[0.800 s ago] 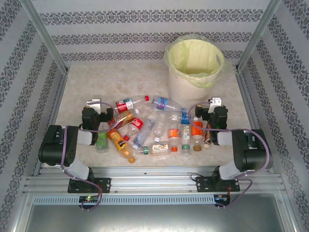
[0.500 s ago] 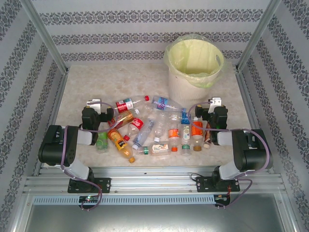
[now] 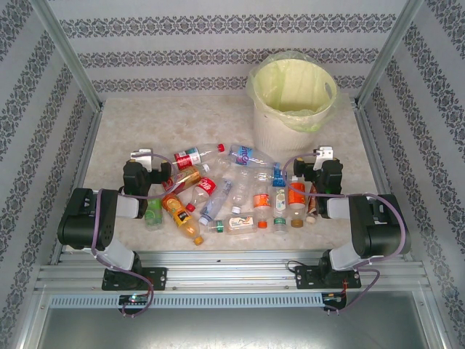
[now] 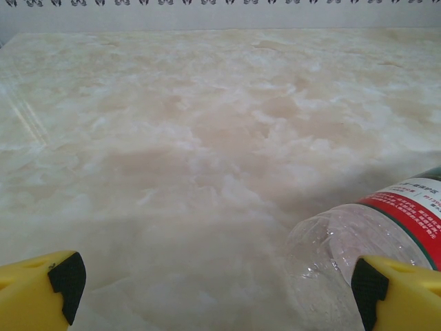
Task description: Put the plastic bottles in the bin
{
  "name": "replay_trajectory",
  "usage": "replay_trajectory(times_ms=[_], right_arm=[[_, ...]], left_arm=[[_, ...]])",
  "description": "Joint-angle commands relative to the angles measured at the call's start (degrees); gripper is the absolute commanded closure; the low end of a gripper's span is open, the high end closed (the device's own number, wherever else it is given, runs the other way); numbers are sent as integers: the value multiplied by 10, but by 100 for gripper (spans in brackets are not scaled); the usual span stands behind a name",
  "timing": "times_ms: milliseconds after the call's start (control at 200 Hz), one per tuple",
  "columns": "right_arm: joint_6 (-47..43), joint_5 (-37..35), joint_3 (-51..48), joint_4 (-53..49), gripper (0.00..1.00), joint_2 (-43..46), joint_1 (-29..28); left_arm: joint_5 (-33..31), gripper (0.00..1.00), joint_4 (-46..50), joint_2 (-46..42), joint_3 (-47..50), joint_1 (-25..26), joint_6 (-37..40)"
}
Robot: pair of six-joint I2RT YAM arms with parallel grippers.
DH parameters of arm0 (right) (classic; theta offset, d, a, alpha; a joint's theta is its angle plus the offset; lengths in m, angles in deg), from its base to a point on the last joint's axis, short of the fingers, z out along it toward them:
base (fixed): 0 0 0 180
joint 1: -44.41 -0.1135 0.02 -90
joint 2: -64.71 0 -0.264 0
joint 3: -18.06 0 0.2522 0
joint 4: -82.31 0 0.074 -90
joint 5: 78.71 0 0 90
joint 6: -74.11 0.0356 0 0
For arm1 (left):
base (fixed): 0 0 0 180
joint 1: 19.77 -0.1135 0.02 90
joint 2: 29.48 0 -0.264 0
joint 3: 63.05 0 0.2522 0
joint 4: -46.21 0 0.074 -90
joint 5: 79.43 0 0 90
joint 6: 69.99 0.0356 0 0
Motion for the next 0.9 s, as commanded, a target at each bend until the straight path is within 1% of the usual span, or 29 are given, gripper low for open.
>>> replay_trajectory(times_ms=[0,240,345,425,475,560,615,674,749,814,894], right_arm=[[3,7,5,18,2,0,2],[3,9,5,18,2,-1,3],[8,9,-1,27,2,4,5],[14,9,-3,10,2,31,9],[13,8,-1,-17,2,58,9],[16,1,5,-62,2,106,9],[22,-7,21,-131,2,140,9],[46,-26,53,-231,2,176,8],[72,-34,85,-331,2,213,7],[102,-46,111,-415,2,245,0],[145,-68,144,-512,2,276,-9]], left_arm=[[8,0,3,-5,2,-5,7],[9,0,2,-5,3,-5,8],[-5,0,-21,-10,16,-5,5],[-4,0,-21,-24,21,-5,5],[-4,0,4,-42,17,-4,6],[-23,0,54,-83,7,0,5],[-39,0,97,-118,-2,5,6],[-62,0,153,-160,-21,13,4],[-82,0,238,-212,-53,26,-4],[-90,0,311,-247,-85,44,-22],[-103,0,408,-276,-130,79,-42]])
